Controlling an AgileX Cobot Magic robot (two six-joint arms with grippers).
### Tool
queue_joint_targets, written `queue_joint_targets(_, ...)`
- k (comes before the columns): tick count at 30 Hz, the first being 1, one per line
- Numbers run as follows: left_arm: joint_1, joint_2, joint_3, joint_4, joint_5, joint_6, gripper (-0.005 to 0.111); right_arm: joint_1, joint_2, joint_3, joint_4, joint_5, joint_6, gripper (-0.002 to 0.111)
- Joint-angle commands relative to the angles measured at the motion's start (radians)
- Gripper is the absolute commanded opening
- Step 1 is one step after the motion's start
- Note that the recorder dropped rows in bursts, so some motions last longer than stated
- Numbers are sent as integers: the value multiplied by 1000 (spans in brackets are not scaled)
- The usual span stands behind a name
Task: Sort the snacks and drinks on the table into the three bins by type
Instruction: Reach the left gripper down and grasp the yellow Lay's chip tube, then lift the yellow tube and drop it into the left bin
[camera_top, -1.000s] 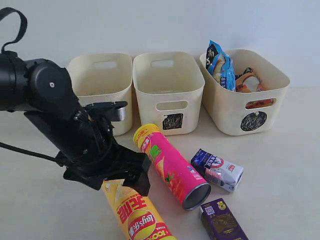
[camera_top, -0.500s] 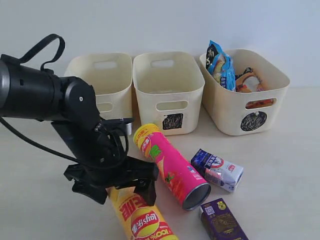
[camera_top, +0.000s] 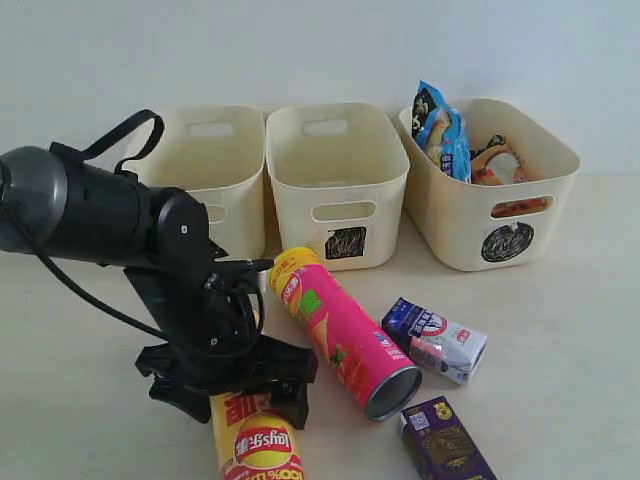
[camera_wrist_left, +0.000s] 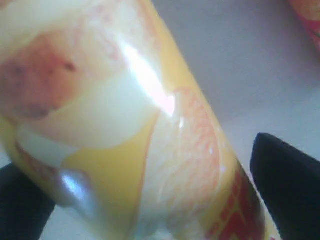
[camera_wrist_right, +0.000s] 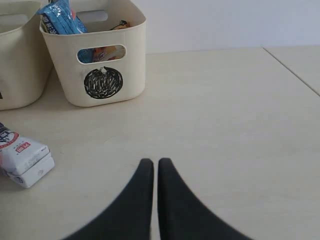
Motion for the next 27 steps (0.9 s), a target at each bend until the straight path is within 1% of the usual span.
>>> queue_joint_targets(1,-4,2,0,27,6,-1,87,-3,-5,5,-2,-4,-1,0)
queue_joint_targets(4,-4,2,0,47,25,-1,78,-3,-5,5,-2,-4,-1,0)
queue_joint_targets(7,-4,2,0,48,50,2,61,-3,-5,5,-2,-4,-1,0)
queue_joint_targets(10,-4,2,0,52,67,3,36,-3,-5,5,-2,-4,-1,0)
queue_joint_targets(12,-2,2,0,55,90,17,16,-3,-5,5,-2,-4,-1,0)
queue_joint_targets(13,-2,2,0,55,103,22,8,-3,-5,5,-2,-4,-1,0)
queue_joint_targets(14,-2,2,0,56,117,30,4,-3,-5,5,-2,-4,-1,0)
queue_joint_targets(17,-2,-8,0,70,134,30,4,-3,-5,5,-2,-4,-1,0)
queue_joint_targets(20,0,-39,0,106,120,5,4,-3,-5,5,-2,-4,-1,0)
queue_joint_targets(22,0,-95,0,138,121,-11,4,-3,-5,5,-2,-4,-1,0)
queue_joint_targets(27,4,-205,0,150,150,-8,4,-3,-5,5,-2,-4,-1,0)
